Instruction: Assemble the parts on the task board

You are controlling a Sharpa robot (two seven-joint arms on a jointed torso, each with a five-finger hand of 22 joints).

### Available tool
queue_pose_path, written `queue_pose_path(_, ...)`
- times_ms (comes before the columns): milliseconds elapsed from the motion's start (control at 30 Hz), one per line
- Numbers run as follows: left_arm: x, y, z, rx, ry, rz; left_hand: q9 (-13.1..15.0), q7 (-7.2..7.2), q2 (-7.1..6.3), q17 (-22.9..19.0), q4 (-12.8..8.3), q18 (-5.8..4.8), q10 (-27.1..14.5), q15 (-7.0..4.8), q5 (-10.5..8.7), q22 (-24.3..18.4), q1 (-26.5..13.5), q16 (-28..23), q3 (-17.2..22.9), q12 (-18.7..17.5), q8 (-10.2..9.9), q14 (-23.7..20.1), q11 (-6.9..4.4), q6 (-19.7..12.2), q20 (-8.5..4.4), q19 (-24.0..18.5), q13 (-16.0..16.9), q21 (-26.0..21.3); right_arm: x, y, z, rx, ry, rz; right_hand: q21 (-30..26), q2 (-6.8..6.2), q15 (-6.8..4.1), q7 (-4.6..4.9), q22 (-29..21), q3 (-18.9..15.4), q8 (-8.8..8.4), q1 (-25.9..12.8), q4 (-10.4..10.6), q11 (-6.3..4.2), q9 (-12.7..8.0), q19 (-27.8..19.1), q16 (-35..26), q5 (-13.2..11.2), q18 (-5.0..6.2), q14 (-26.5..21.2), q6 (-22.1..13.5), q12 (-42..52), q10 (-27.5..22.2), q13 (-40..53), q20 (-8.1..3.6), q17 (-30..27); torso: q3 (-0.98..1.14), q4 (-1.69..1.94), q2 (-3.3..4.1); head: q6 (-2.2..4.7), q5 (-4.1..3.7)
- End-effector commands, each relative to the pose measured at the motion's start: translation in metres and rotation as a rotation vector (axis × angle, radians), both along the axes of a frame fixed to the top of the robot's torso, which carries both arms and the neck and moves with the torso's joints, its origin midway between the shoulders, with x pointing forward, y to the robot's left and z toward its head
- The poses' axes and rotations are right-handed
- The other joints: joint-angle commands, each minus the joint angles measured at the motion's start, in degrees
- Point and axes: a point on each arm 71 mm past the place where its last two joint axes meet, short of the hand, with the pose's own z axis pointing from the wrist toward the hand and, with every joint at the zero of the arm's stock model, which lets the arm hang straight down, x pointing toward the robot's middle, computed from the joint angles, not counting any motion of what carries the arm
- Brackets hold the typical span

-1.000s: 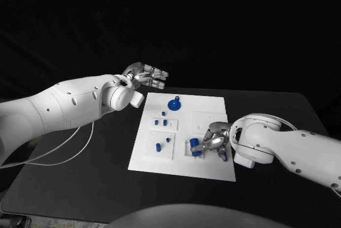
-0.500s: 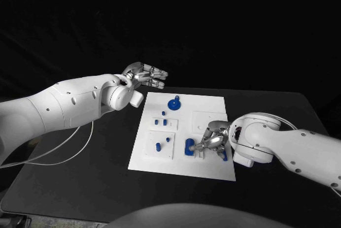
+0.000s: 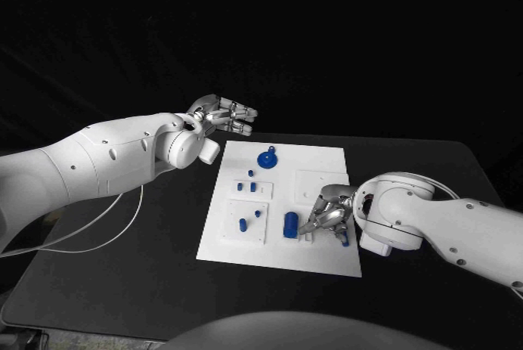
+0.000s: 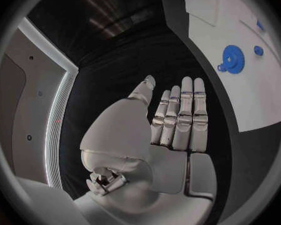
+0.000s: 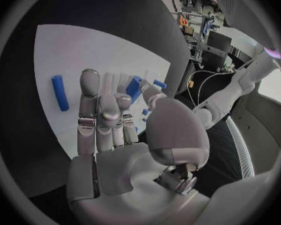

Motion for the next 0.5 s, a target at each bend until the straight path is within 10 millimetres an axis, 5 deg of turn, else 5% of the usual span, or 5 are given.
queue_pose_path(33, -0.0005, -0.0024, 0.0004, -0.003, -0.003, -0.016, 0.04, 0.06, 0.13, 0.09, 0.15, -0.37, -0.43, 0.17, 0.01, -0.05, -0.54, -0.21, -0.32, -0.12, -0.06, -0.34, -0.09, -0.35, 0.27, -0.04, 0.06, -0.39, -0.0009, 0.0063, 0.0046, 0.038, -0.061, 0.073, 0.43, -0.06, -0.24, -0.5, 0.21, -1.27, 0.02, 1.07, -1.52, -0.48, 0.51, 2.33, 0.06, 0.14, 0.1, 0.19, 1.61, 0.37, 0.23, 0.18, -0.1, -0.1, 0.02, -0.05, 0.01, -0.04, -0.01)
queue_pose_path(200, -0.0005, -0.0025, 0.0004, -0.003, -0.003, -0.017, 0.05, -0.01, 0.21, 0.09, 0.2, -0.37, -0.42, 0.17, 0.01, -0.12, -0.47, -0.21, -0.29, -0.12, -0.03, -0.34, -0.1, -0.18, 0.26, -0.02, 0.06, -0.38, -0.0002, 0.0085, 0.0063, 0.041, -0.096, 0.091, 0.32, -0.89, -0.85, -2.18, 0.14, -2.86, 0.61, 2.07, -1.45, -1.47, 8.18, 2.3, -0.12, 0.01, -0.77, 0.19, 5.12, 0.38, 0.49, 0.32, -0.73, -0.3, -0.03, -0.03, 0.0, -0.06, -0.11)
queue_pose_path(267, -0.0006, -0.0025, 0.0004, -0.003, -0.003, -0.017, 0.05, -0.01, 0.21, 0.09, 0.2, -0.37, -0.42, 0.17, 0.01, -0.12, -0.47, -0.21, -0.29, -0.12, -0.03, -0.34, -0.1, -0.18, 0.26, -0.02, 0.06, -0.38, 0.0006, 0.0095, 0.0064, 0.037, -0.11, 0.091, 0.23, -1.19, -1.16, -2.7, 0.07, -3.32, 1.45, 2.09, -0.6, -1.87, 19.86, 2.29, -0.2, 0.04, -1.14, 0.18, 4.14, 0.14, 0.56, 0.35, -1.12, -0.34, -0.04, -0.04, -0.01, -0.06, -0.11)
queue_pose_path(367, -0.0006, -0.0028, 0.0004, -0.003, -0.003, -0.018, 0.05, -0.01, 0.21, 0.09, 0.2, -0.37, -0.42, 0.17, 0.01, -0.12, -0.47, -0.21, -0.29, -0.12, -0.03, -0.34, -0.1, -0.18, 0.26, -0.02, 0.06, -0.38, 0.0017, 0.0111, 0.0058, 0.03, -0.126, 0.088, 0.25, -1.71, -1.41, -3.35, 0.0, -3.39, 2.23, 1.64, 0.51, -1.97, 30.98, 2.34, -0.25, 0.51, -1.33, 0.21, 3.39, 0.13, 0.63, 0.42, -1.23, -0.42, -0.03, 0.03, 0.0, -0.09, -0.16)
queue_pose_path(500, -0.0007, -0.0032, 0.0004, -0.003, -0.003, -0.02, 0.05, -0.01, 0.21, 0.09, 0.2, -0.37, -0.42, 0.17, 0.01, -0.12, -0.47, -0.21, -0.29, -0.12, -0.03, -0.34, -0.1, -0.18, 0.26, -0.02, 0.06, -0.38, 0.0028, 0.0133, 0.004, 0.021, -0.136, 0.081, 0.36, -1.68, -1.34, -3.43, -0.07, -3.5, 0.0, 1.38, 1.94, -2.11, 37.4, 2.36, -0.17, 1.45, -1.34, 0.22, 3.48, 0.31, 0.68, 0.56, -1.25, -0.49, -0.05, 0.08, 0.0, -0.14, -0.15)
